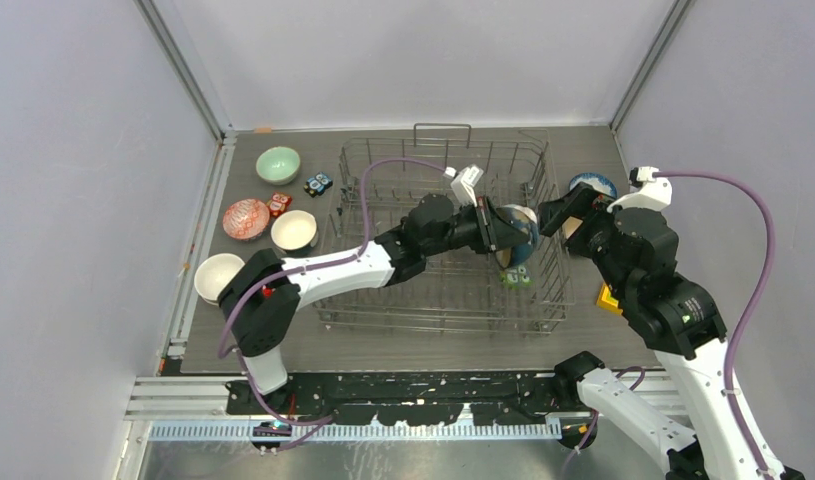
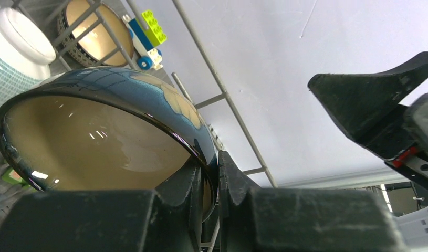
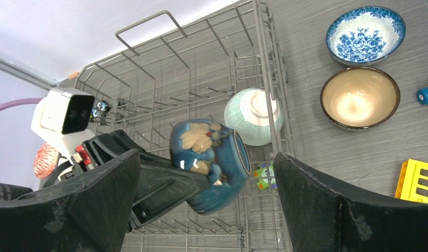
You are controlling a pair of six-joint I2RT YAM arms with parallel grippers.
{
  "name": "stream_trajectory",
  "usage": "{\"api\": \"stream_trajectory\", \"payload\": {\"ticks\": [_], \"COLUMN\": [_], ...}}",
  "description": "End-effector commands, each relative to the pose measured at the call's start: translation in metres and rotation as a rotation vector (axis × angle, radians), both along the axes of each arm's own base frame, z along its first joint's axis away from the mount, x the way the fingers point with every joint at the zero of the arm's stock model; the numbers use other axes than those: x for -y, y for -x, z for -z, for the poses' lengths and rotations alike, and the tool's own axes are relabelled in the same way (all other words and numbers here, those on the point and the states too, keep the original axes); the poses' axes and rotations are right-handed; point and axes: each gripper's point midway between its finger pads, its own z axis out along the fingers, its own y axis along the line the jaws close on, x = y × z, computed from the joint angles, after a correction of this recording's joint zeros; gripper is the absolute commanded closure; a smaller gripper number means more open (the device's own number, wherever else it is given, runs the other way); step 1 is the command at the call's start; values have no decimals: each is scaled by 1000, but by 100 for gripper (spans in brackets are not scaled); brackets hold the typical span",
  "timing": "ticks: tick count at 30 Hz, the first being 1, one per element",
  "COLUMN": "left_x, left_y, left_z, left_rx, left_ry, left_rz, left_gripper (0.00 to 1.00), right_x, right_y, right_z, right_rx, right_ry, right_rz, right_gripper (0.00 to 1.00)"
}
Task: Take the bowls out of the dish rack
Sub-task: Pick up the bowl from the dish rack, then place the bowl at the center of the board.
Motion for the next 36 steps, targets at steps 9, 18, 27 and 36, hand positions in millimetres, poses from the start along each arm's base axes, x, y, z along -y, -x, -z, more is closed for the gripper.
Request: {"api": "stream_trajectory", "payload": {"ticks": [9, 18, 27, 36], "left_x": [-57, -130, -233, -272], "left_y": [4, 40, 99, 117], "left_z": [-161, -176, -103, -69], "left_rx": [344, 666, 973, 1077], "left_ry": [228, -109, -600, -798], "left_rz": [-37, -11, 150, 250], "left_gripper": [100, 100, 100, 100], "right_x": [-4, -49, -167, -205], "right_y": [8, 9, 39, 43], "right_z": [-54, -96, -111, -82], "right_rx": [133, 197, 64, -87], "right_ry": [-41, -62, -67, 115], "right_rz": [-53, -280, -854, -922], "right_gripper": [0, 0, 1, 2]}}
